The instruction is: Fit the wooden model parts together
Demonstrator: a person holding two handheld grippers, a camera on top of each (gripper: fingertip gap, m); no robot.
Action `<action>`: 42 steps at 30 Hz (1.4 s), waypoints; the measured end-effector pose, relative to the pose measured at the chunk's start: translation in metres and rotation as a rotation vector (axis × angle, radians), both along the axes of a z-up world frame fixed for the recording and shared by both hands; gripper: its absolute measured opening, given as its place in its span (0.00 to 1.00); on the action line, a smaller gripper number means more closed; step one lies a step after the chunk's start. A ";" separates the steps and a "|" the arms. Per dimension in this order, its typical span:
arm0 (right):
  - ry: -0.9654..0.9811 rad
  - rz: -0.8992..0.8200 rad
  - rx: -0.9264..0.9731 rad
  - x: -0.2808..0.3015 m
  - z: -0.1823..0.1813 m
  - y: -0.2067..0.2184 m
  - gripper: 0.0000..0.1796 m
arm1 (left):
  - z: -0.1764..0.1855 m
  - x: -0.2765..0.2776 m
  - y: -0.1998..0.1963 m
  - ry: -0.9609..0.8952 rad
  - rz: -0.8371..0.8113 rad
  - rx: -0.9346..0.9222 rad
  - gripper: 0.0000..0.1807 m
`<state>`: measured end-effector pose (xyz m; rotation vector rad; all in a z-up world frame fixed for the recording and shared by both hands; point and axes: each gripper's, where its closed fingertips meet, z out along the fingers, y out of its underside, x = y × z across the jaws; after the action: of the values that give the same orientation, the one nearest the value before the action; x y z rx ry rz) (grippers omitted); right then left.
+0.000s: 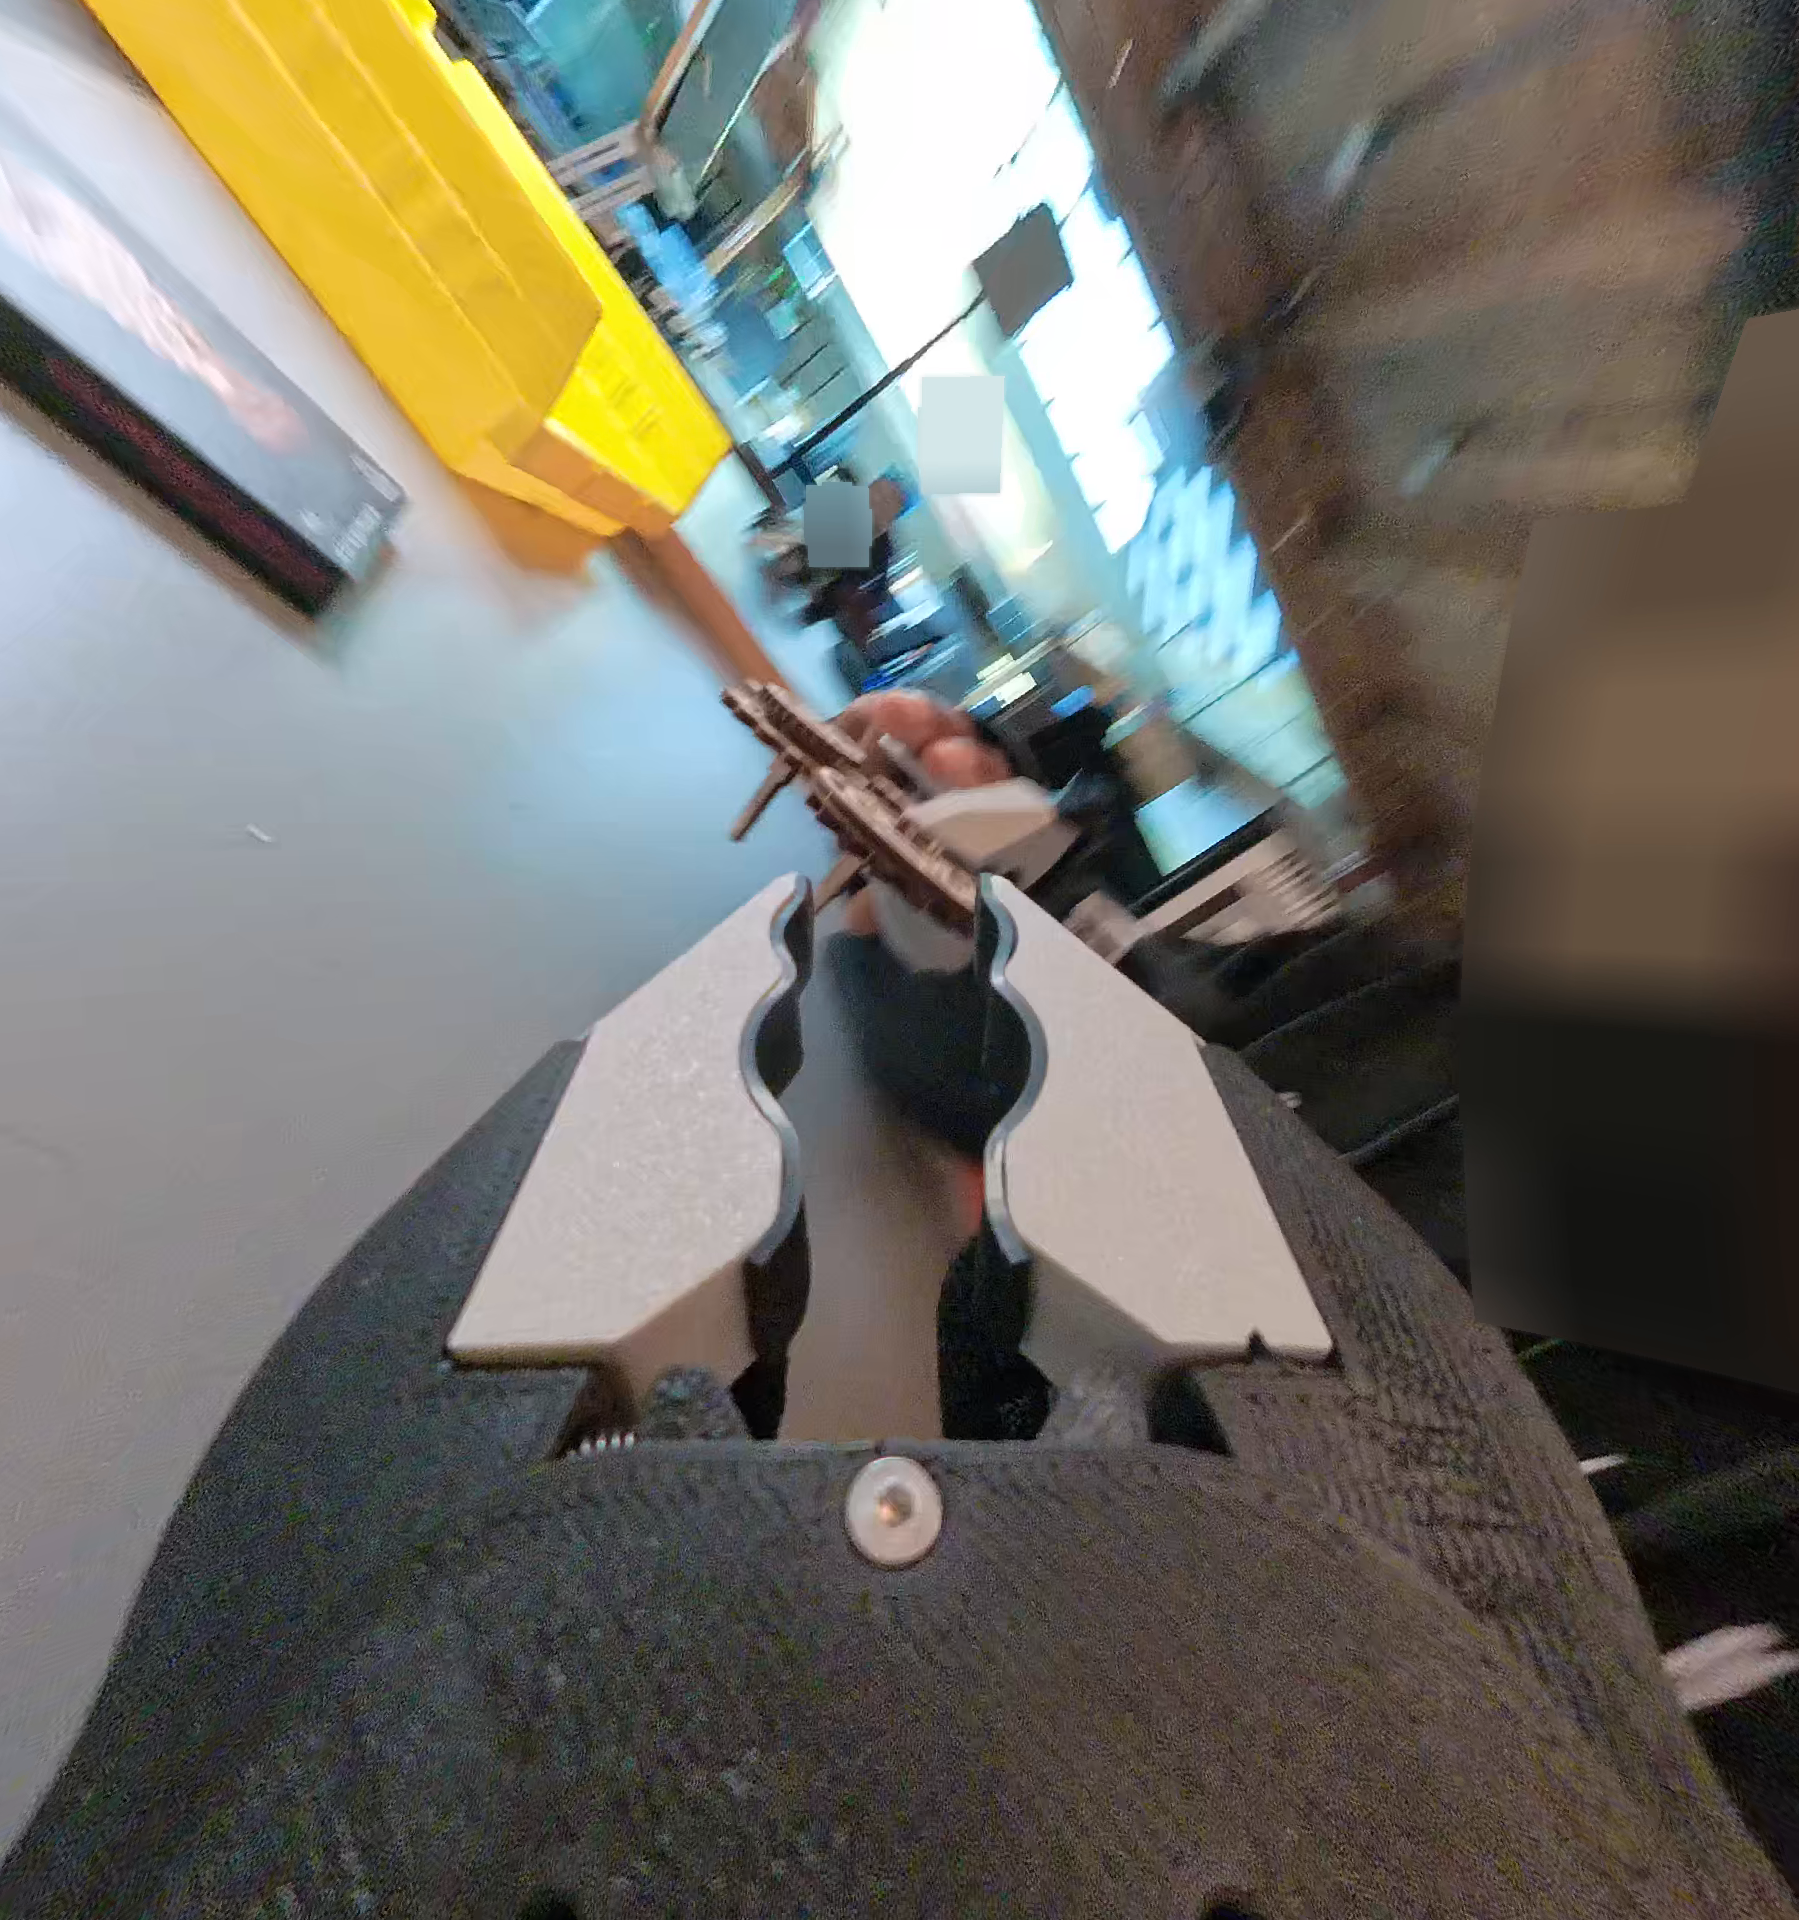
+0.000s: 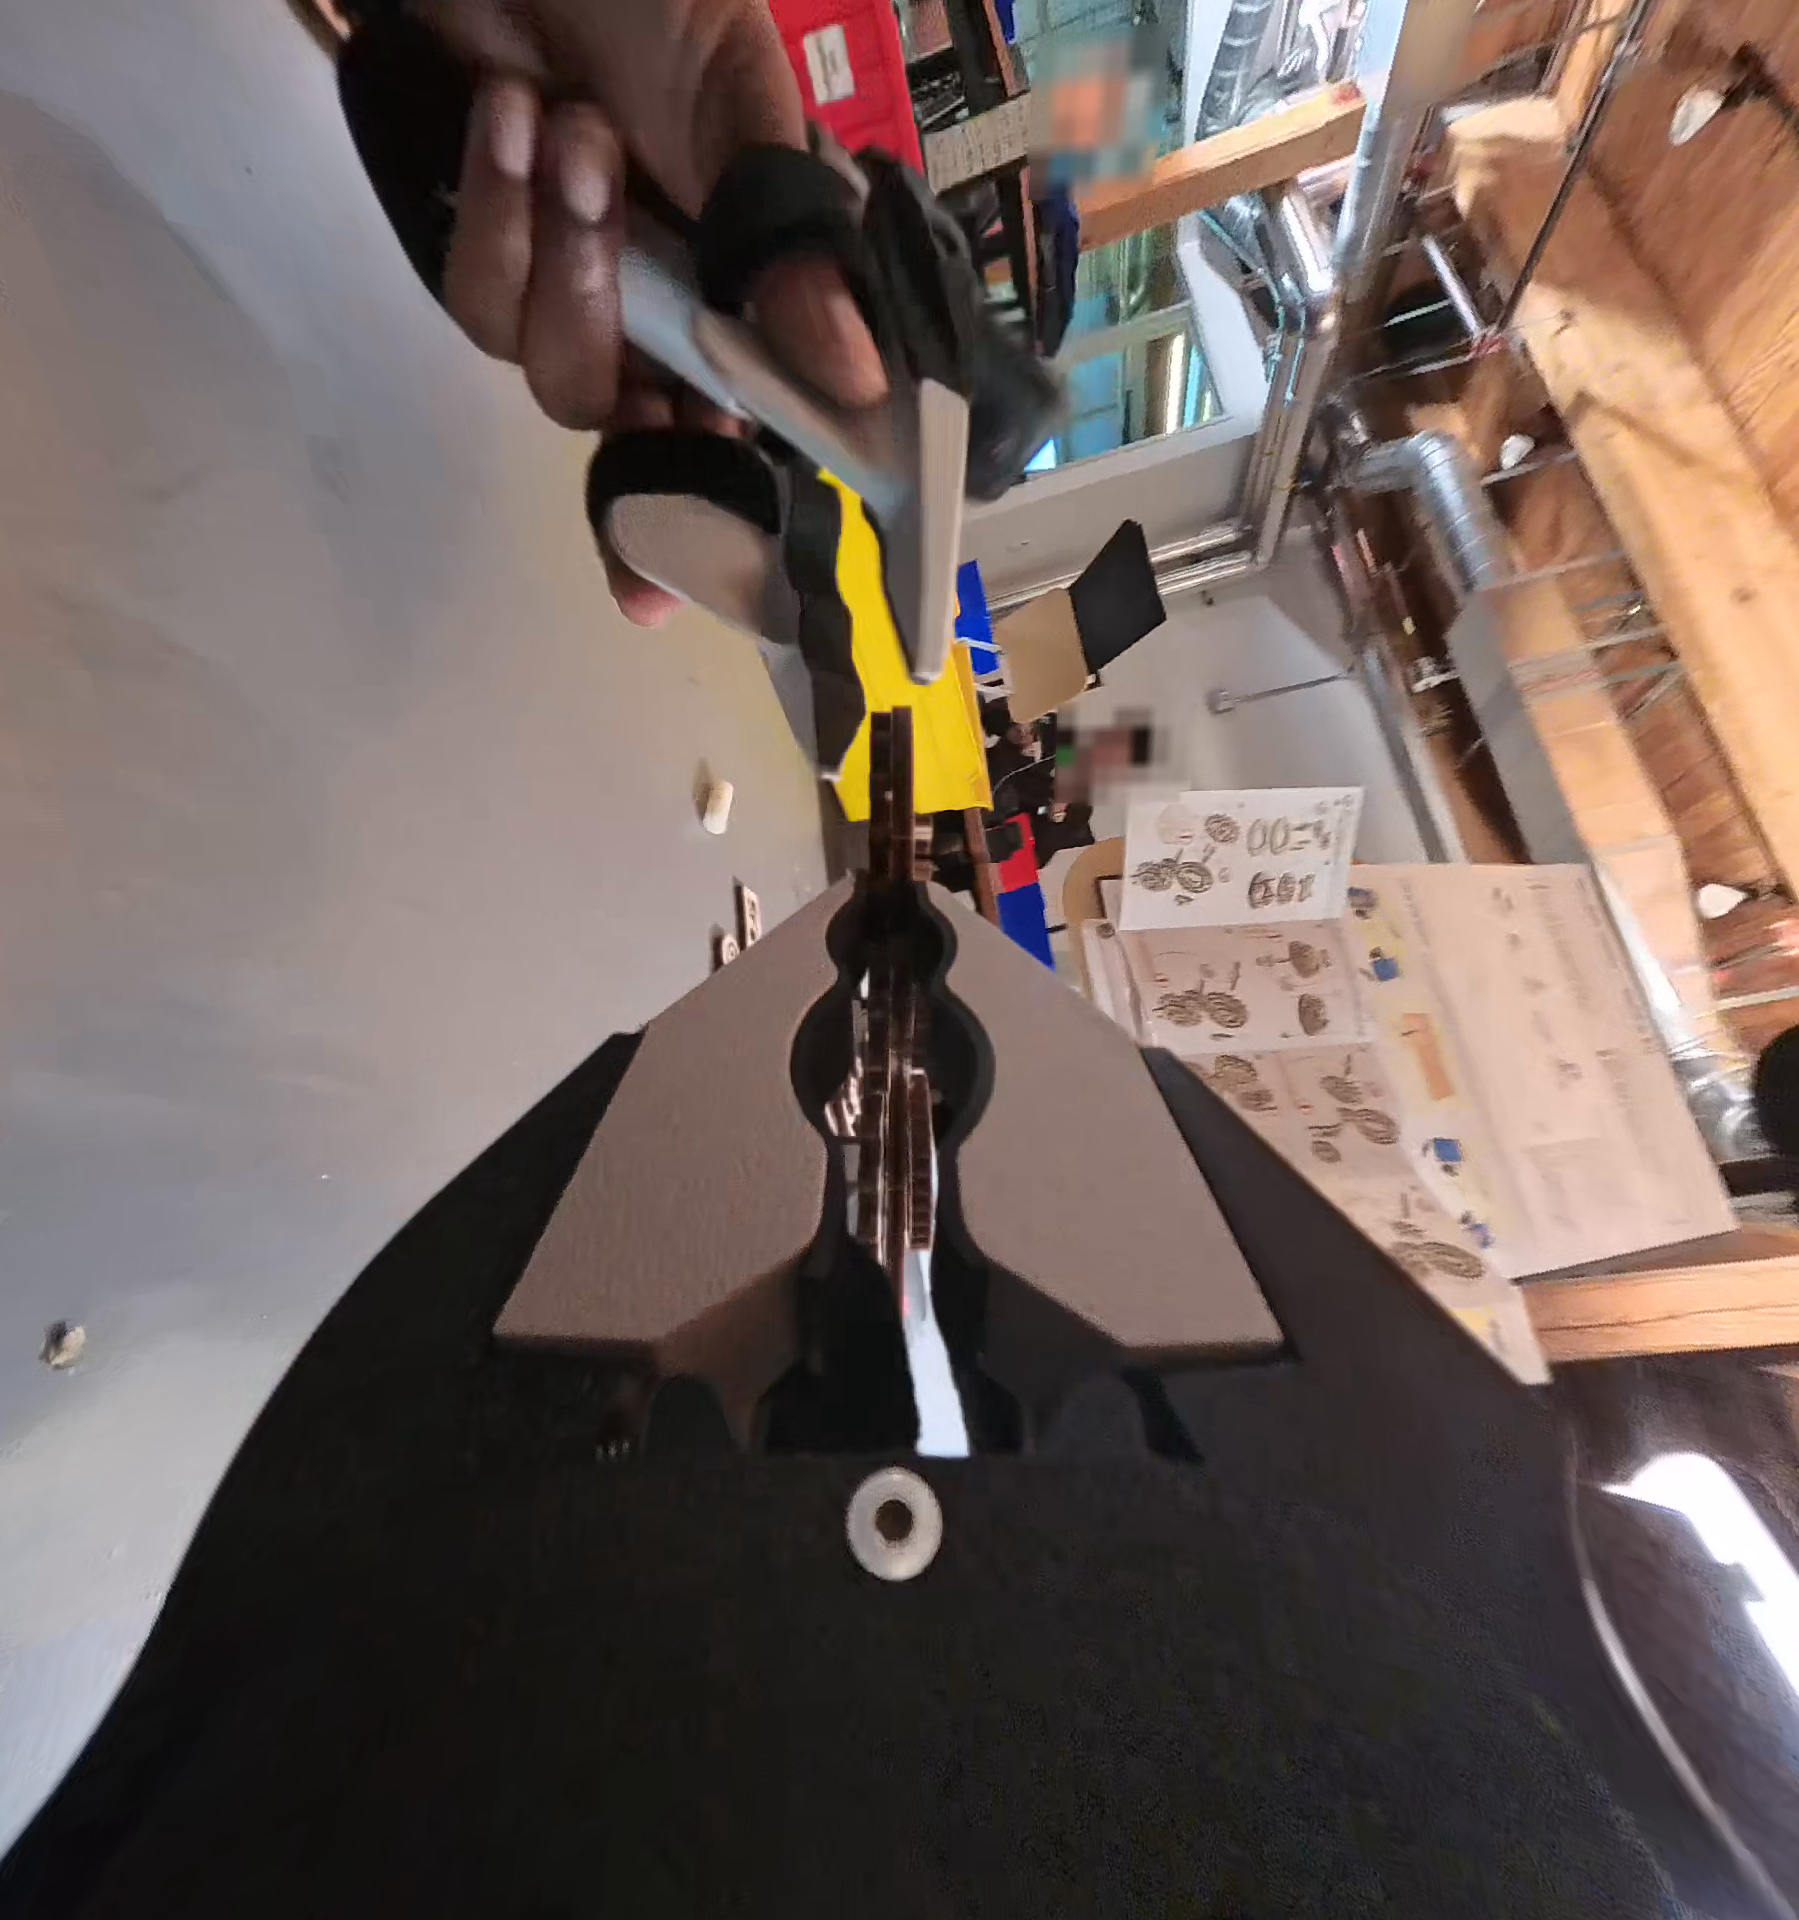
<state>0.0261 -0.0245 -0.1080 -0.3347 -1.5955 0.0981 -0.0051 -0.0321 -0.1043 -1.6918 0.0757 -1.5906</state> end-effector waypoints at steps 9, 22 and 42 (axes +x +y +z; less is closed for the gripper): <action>-0.015 -0.006 0.155 -0.005 -0.018 -0.004 0.02 | -0.016 0.017 0.002 -0.240 -0.055 -0.212 0.06; -0.201 0.072 -0.126 -0.002 -0.040 -0.023 0.13 | -0.048 0.004 -0.001 0.009 -0.042 -0.275 0.03; -0.772 -0.070 -0.752 -0.009 -0.080 -0.016 0.31 | -0.067 0.021 -0.014 0.163 -0.229 -0.348 0.03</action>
<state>0.0169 -0.0406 -0.1880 -1.1108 -2.2636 0.5782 0.0161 -0.0464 -0.1712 -2.1463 0.0801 -1.7030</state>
